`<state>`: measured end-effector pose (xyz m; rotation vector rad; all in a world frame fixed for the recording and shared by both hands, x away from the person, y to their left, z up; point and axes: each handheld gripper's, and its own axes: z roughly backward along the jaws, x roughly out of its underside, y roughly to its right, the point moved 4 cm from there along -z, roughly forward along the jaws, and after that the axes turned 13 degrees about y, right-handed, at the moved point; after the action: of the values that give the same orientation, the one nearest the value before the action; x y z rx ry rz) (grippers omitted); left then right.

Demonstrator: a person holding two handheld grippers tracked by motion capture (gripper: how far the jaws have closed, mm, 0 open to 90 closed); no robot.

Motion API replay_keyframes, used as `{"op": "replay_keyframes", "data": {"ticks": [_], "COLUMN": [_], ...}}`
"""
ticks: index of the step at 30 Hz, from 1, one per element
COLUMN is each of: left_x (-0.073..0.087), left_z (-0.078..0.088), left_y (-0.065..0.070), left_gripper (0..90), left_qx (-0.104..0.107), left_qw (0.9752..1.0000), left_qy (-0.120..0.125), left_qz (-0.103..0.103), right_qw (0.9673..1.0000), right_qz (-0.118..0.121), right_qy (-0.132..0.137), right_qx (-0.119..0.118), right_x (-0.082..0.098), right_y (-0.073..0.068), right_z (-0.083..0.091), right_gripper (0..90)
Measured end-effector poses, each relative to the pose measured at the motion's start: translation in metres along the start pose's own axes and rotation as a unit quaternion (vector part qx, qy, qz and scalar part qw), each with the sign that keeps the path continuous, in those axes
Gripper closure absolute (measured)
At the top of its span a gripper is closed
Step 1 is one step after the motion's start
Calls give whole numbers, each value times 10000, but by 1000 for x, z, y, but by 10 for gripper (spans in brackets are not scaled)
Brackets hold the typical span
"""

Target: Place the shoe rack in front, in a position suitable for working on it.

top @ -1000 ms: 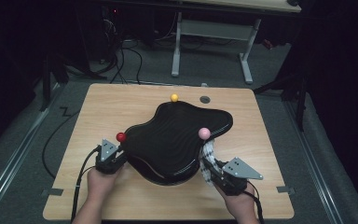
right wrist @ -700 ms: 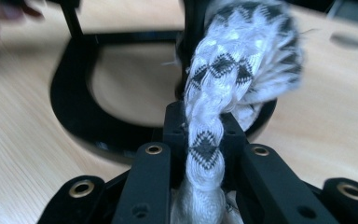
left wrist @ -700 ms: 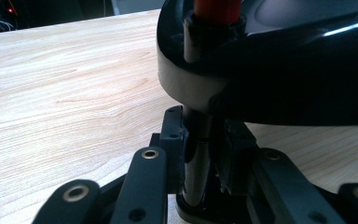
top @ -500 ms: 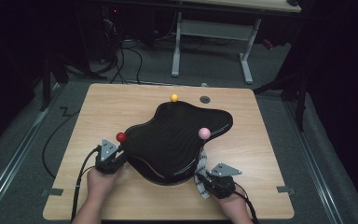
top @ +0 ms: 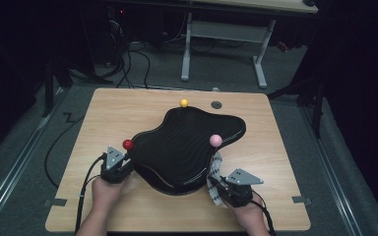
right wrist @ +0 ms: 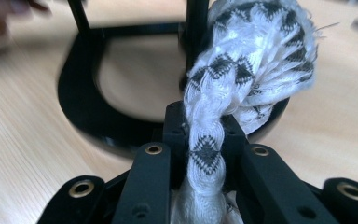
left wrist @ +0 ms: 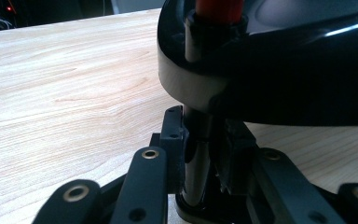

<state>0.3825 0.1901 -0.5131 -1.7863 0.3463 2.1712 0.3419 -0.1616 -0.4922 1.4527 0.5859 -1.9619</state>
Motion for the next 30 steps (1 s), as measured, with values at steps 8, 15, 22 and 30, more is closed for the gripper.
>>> {"op": "replay_keyframes", "data": {"ticks": [8, 15, 22, 30], "left_x": [0, 0, 0, 0], "left_z": [0, 0, 0, 0], "left_y": [0, 0, 0, -1], "left_gripper": [741, 741, 741, 741], "left_qx": [0, 8, 15, 21], "left_qw": [10000, 10000, 10000, 10000], "left_qy": [4, 1, -1, -3], "left_qz": [10, 15, 24, 34], "right_qw": [9941, 9907, 9952, 9995], "right_qz": [235, 289, 213, -206], "right_qy": [1056, 1326, 960, -85], "right_qx": [96, 115, 37, -219], "right_x": [-56, -67, -45, 10], "right_y": [-6, -12, -8, 4], "right_z": [28, 33, 21, -6], "right_gripper": [792, 793, 795, 797]}}
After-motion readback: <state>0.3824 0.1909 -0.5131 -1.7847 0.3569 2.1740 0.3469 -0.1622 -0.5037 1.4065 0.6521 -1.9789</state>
